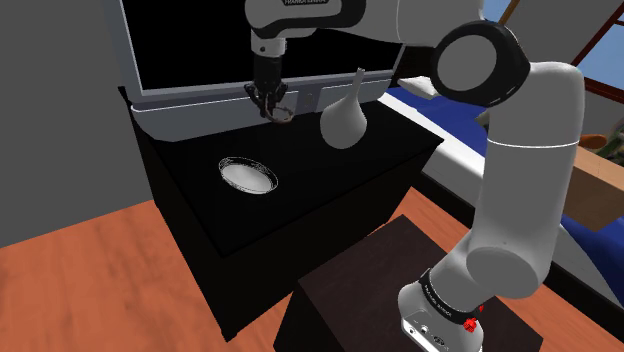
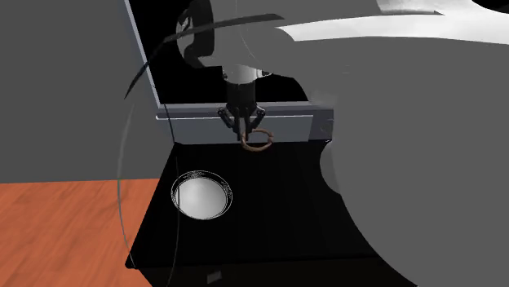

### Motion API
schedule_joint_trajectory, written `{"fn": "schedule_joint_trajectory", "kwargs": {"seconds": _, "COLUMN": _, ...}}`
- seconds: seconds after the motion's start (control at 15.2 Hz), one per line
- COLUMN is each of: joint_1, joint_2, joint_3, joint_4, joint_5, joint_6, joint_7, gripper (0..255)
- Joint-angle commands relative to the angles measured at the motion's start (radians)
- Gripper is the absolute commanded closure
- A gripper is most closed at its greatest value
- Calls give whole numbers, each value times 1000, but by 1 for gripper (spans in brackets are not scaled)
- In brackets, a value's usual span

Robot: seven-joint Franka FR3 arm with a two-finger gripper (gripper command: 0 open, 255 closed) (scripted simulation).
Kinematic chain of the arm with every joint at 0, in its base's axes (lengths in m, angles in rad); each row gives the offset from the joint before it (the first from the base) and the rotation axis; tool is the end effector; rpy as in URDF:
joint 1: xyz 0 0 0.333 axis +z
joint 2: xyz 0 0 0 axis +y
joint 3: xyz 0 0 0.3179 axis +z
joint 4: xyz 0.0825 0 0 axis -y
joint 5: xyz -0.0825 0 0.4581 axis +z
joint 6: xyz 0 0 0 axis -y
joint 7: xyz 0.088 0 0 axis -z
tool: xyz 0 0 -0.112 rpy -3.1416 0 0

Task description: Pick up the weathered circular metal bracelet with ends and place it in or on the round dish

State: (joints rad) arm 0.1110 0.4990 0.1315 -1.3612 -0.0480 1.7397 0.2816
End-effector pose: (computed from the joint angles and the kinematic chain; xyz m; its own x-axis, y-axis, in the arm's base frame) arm 0.7434 0.1623 0.4017 0.9924 -0.0411 -0.1161 -0.0395 -0.9991 0.0162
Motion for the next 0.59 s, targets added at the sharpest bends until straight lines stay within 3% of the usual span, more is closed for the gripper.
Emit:
{"fn": "schedule_joint_trajectory", "kwargs": {"seconds": 0.0, "joint_1": 22, "joint_2": -43, "joint_3": 11, "joint_4": -63, "joint_5": 4, "joint_6": 20, "joint_7": 35, "gripper": 255}}
{"fn": "schedule_joint_trajectory", "kwargs": {"seconds": 0.53, "joint_1": 115, "joint_2": -158, "joint_3": 66, "joint_4": -231, "joint_5": 18, "joint_6": 75, "joint_7": 184, "gripper": 255}}
